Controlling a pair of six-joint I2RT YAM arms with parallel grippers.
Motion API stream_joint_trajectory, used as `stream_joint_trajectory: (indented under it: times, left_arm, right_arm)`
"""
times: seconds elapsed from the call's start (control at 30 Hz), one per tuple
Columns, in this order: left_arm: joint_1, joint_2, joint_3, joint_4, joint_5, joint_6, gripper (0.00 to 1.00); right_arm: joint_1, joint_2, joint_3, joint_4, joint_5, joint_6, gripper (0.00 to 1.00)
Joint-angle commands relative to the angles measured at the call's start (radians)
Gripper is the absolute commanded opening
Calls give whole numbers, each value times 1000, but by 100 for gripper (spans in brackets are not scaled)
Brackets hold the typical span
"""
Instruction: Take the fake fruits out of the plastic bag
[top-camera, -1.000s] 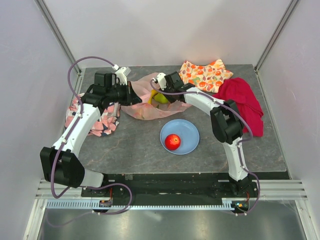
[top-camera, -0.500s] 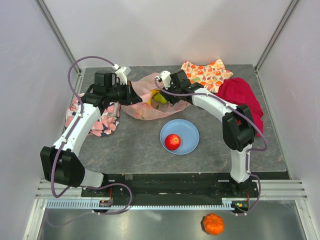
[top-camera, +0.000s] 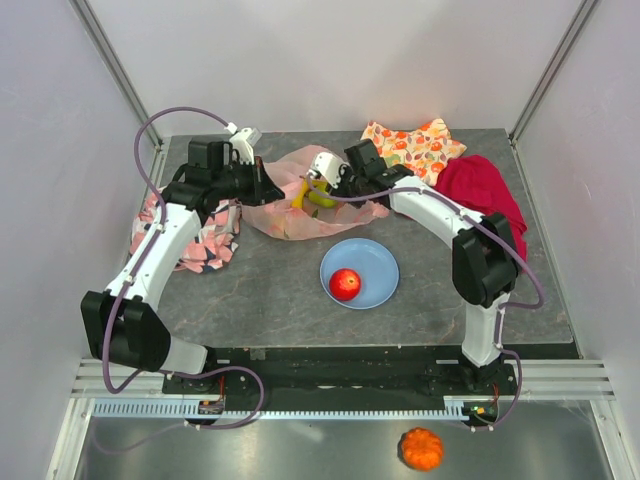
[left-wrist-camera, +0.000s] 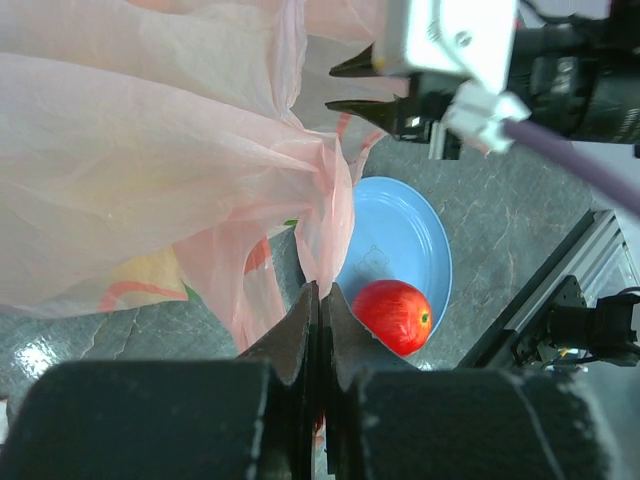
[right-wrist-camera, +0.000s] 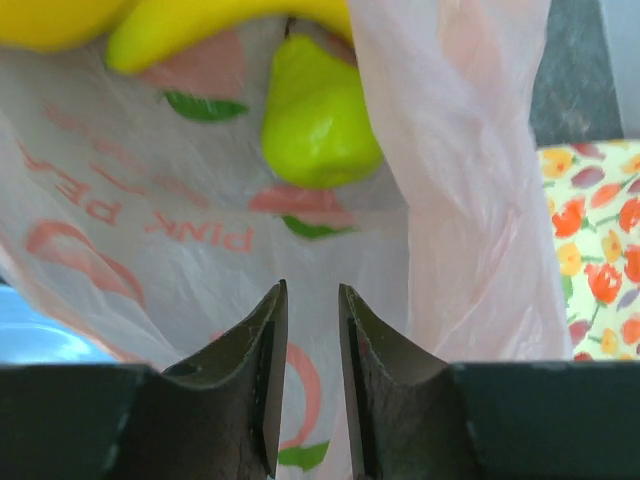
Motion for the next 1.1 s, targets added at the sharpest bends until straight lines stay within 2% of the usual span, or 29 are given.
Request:
stream_joint_trajectory:
  times: [0.0,0.17,0.27,0.4,0.53,0.77,0.93,1.07]
  left_arm:
    - [4,-8,31,5,8,10,1]
    - [1,-38,-4,-20,4,36,2]
    - [-1,-51,-27,-24,9,47,2]
    - [-4,-46,-23,-23,23,47,2]
    - [-7,-23,17,-23,29,48,2]
    - [-8,8,69,-23,11,53,2]
    - [-8,-6,63,-33,0,63,4]
    - [-7,-15,60,-35,-2,62,3]
  right_arm:
    - [-59,-17,-143,-23,117,-121,34]
    - [-108,-164,-324,-17,192,-99,34]
    - [-110,-271,-433,-70,187,-61,34]
    - [-91,-394,-490,-204,127,31,34]
    - [-70,-478,-468,-219,75,13,35]
    - [-64,-356,-203,-143,-109,-2,43]
    - [-47,-169,-32,-110,-148,18,48]
    - [-13,-74,22,-77,-183,-8,50]
